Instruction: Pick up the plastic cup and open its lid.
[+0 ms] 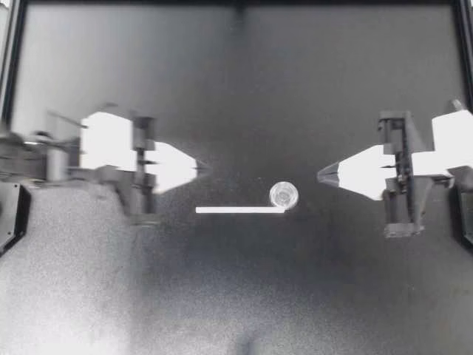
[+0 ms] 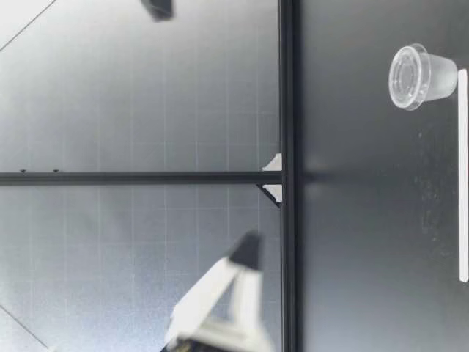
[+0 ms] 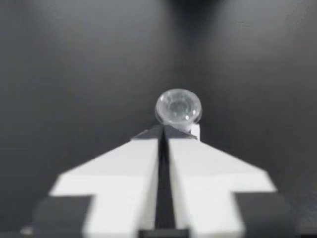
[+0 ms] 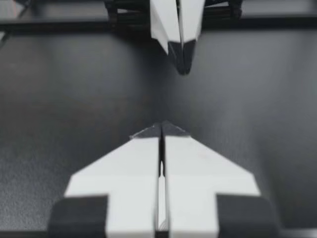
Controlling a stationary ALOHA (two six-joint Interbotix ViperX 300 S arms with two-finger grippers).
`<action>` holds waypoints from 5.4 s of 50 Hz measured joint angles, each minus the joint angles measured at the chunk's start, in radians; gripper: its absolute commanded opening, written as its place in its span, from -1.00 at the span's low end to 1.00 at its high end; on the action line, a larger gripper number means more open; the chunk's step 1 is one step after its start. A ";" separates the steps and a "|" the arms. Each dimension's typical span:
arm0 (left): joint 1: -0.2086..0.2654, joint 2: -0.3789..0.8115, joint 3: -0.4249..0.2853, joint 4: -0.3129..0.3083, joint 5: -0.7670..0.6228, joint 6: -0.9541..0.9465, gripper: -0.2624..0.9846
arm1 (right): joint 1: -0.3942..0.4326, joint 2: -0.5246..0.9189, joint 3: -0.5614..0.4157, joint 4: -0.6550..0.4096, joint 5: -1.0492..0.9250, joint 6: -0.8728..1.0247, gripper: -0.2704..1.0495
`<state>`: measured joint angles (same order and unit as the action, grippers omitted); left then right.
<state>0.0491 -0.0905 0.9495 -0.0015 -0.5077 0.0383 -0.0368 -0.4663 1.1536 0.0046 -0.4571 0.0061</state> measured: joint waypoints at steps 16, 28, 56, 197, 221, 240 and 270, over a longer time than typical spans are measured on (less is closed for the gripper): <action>-0.002 0.219 -0.140 0.000 0.032 -0.005 0.32 | 0.000 0.146 -0.044 0.002 0.037 0.000 -0.88; -0.026 0.370 -0.229 0.000 0.031 -0.003 0.32 | -0.002 0.310 -0.117 0.002 0.107 -0.005 -0.88; -0.026 0.528 -0.353 0.000 0.015 -0.003 0.32 | -0.041 0.414 -0.146 0.002 0.179 -0.005 -0.88; -0.067 0.287 -0.044 -0.029 -0.816 -0.150 -0.20 | -0.006 0.169 -0.163 -0.178 -0.091 -0.767 0.14; -0.072 0.282 -0.046 -0.028 -0.816 -0.170 -0.20 | -0.006 0.337 -0.190 0.011 -0.302 -1.230 0.15; -0.074 0.282 -0.046 -0.029 -0.816 -0.170 -0.20 | -0.006 0.357 -0.216 0.014 -0.316 -1.230 0.14; -0.074 0.291 -0.046 -0.028 -0.778 -0.181 -0.20 | 0.000 0.216 -0.126 0.074 -0.388 -1.167 0.14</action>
<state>-0.0245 0.2010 0.9035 -0.0291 -1.2855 -0.1427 -0.0368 -0.2500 1.0278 0.0782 -0.8452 -1.1612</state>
